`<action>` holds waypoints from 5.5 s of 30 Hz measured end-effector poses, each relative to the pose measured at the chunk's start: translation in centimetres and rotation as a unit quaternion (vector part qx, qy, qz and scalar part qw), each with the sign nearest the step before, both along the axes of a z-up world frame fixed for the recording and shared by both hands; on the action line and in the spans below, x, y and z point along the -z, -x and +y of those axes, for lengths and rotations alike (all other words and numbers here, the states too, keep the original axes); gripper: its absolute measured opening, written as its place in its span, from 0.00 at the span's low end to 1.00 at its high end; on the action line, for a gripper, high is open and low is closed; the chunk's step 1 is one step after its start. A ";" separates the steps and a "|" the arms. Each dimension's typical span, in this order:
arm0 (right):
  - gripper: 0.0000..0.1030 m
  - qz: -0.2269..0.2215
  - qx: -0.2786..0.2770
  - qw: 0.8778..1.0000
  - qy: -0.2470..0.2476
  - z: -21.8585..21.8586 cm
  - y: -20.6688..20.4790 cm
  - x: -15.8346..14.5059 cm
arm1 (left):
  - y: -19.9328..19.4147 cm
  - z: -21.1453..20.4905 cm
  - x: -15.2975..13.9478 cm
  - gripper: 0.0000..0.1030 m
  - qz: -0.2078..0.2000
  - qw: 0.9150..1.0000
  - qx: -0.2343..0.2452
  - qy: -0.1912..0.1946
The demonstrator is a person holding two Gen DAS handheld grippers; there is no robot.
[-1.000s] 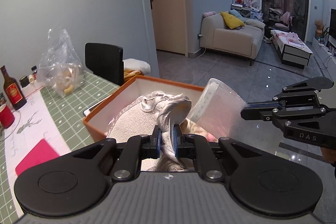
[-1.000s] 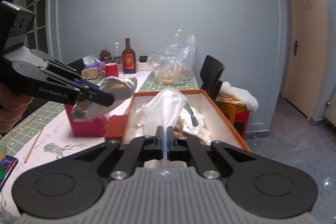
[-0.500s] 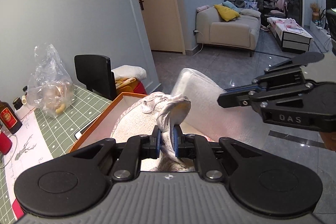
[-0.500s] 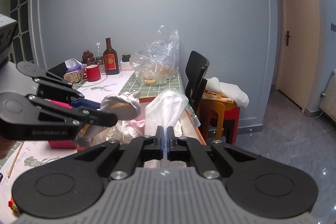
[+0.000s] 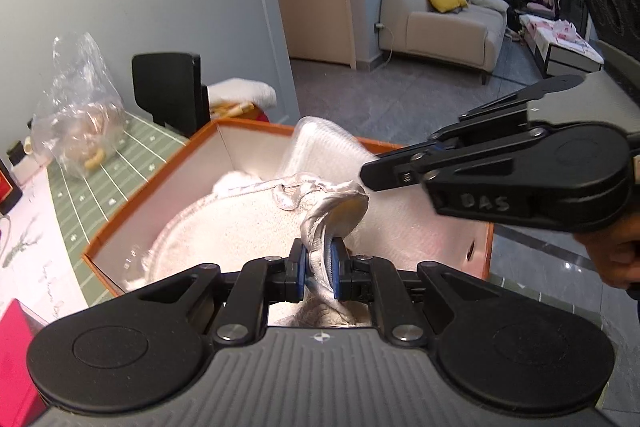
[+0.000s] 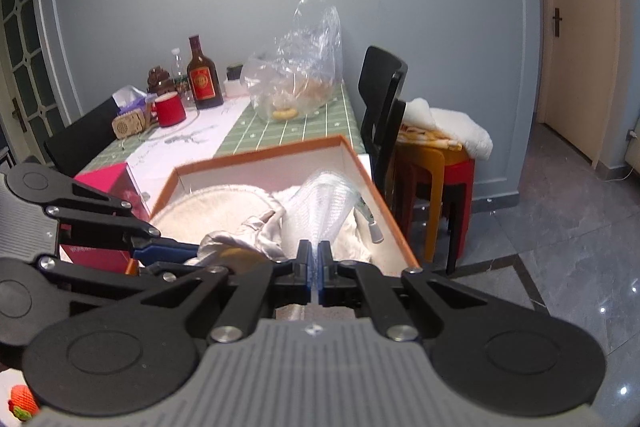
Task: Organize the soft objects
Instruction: 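Open both tools to drop the towel pad and mesh bag into the shoebox, then move the left tool to the orange crocheted ball and grasp it, then grasp the red-brown bear sponge with the right tool while the left tool holds the ball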
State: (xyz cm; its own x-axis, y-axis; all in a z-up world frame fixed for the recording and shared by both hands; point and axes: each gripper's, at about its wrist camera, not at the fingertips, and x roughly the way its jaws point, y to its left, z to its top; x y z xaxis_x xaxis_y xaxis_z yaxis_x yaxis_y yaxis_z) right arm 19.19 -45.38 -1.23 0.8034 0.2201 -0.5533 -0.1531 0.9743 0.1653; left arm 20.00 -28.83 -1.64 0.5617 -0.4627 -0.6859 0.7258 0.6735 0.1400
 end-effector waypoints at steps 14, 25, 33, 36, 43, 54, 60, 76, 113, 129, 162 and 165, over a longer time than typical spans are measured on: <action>0.00 0.034 0.014 0.998 0.053 0.2 -1.0 2.5 | -0.2 -1.0 3.0 0.14 0.038 0.998 0.006 -0.047; 0.04 0.070 0.013 0.993 0.093 0.3 -1.1 4.4 | -0.7 -1.0 3.9 0.22 0.079 0.995 0.000 -0.058; 0.24 0.093 -0.025 0.988 0.117 2.0 0.7 4.6 | 0.1 0.6 3.9 0.22 0.093 0.992 0.007 -0.080; 0.24 0.103 -0.040 0.989 0.098 2.1 1.6 4.8 | 1.1 0.9 3.9 0.22 0.097 0.991 0.017 -0.087; 0.24 0.111 -0.054 0.989 0.082 3.1 3.4 4.8 | 2.9 1.7 3.8 0.22 0.099 0.990 0.023 -0.101; 0.42 0.090 -0.052 0.992 0.077 4.5 6.0 3.4 | 4.8 3.9 2.1 0.60 0.055 0.995 0.040 -0.071; 0.43 0.046 -0.033 0.994 0.090 4.8 7.7 0.9 | 4.9 6.0 0.0 0.72 0.041 0.998 0.030 -0.021; 0.50 -0.051 -0.030 0.994 0.091 9.7 12.4 -2.5 | 6.5 16.9 -0.8 0.72 0.030 0.999 -0.034 0.005; 0.61 -0.131 0.004 0.991 0.036 20.4 17.4 3.1 | 14.0 24.4 8.6 0.73 0.137 0.990 -0.017 0.034; 0.61 -0.155 -0.022 0.985 0.068 22.0 18.4 3.0 | 11.6 25.0 8.2 0.44 0.131 0.989 -0.061 -0.011; 0.61 -0.002 -0.025 0.951 0.308 32.2 -2.9 9.7 | 8.1 29.1 8.5 0.47 0.112 0.985 -0.125 -0.027; 0.62 0.001 -0.036 0.956 0.291 31.6 -3.4 10.0 | 8.0 29.1 8.5 0.47 0.114 0.985 -0.125 -0.026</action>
